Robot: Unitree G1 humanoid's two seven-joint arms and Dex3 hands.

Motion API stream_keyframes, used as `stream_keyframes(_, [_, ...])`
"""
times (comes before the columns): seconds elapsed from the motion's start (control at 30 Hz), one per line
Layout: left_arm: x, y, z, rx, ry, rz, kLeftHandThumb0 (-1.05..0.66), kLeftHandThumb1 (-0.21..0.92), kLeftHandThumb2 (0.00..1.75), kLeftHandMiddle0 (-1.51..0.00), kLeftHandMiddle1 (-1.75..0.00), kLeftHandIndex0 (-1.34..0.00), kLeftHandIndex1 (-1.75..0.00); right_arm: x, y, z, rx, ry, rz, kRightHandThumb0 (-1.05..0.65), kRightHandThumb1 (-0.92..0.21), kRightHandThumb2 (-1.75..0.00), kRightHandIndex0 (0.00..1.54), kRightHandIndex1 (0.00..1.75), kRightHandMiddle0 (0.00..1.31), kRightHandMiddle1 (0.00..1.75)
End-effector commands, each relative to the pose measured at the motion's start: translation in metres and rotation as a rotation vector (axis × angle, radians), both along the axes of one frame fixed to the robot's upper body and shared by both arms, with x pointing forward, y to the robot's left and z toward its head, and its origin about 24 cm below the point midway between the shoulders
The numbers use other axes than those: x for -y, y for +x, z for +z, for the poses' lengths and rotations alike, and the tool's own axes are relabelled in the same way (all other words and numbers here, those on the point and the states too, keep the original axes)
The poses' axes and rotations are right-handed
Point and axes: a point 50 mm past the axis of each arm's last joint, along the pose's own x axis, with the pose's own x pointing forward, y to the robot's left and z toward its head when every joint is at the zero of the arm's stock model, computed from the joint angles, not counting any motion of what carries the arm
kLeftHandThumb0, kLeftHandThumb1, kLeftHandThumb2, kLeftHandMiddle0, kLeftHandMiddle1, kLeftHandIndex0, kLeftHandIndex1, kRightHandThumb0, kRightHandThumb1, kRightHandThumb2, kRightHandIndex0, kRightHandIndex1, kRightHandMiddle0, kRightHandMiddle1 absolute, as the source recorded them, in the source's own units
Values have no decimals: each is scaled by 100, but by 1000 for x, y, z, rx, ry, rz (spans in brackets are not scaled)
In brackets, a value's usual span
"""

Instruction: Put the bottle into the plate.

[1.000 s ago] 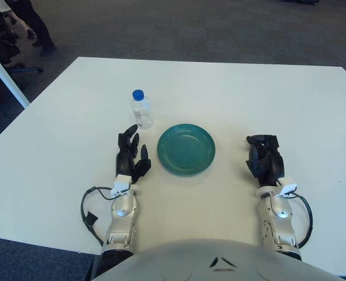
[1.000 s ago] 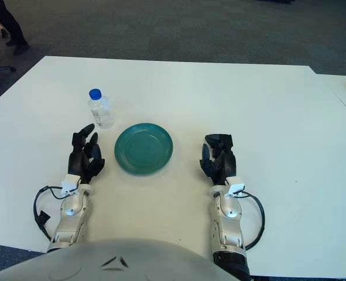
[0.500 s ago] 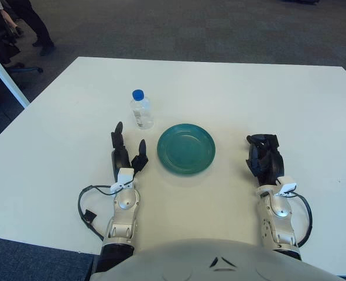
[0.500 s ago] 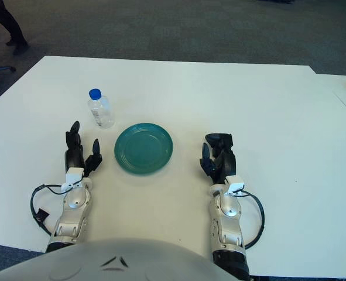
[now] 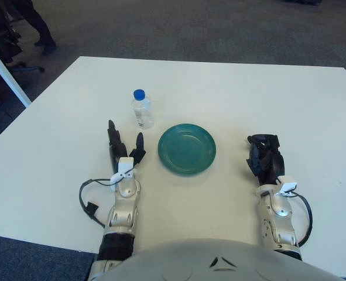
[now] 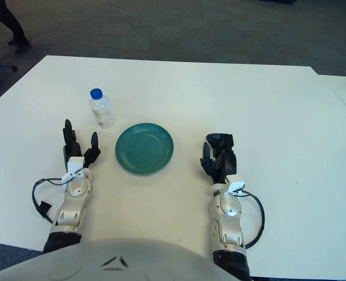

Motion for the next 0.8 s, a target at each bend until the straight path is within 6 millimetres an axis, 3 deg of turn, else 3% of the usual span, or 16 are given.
stream_keyframes(0.0, [2,1,-10,-59,-28,-1,-97,92,54,0,0,0,0,0,-8,-16,-102,8,-7,-35,-92,-53,52,89,19,175])
stream_keyframes(0.37, [-3,20,-5,-7,-10,-44,-103,92,39,0,0,0,0,-1,-9,-16,-95,21,-10,-35,-92,-52,52,90,19,175])
stream_keyframes(0.47, [-5,34,-2,-1,9,-44,-104,92,33,0,0,0,0,-1,-9,-16,-94,27,-8,-35,-92,-52,52,91,19,175])
stream_keyframes(0.77, [-8,51,1,10,24,-58,-104,92,24,-3,-1,-7,-5,-3,-10,-17,-79,37,-9,-35,-92,-52,52,92,19,175])
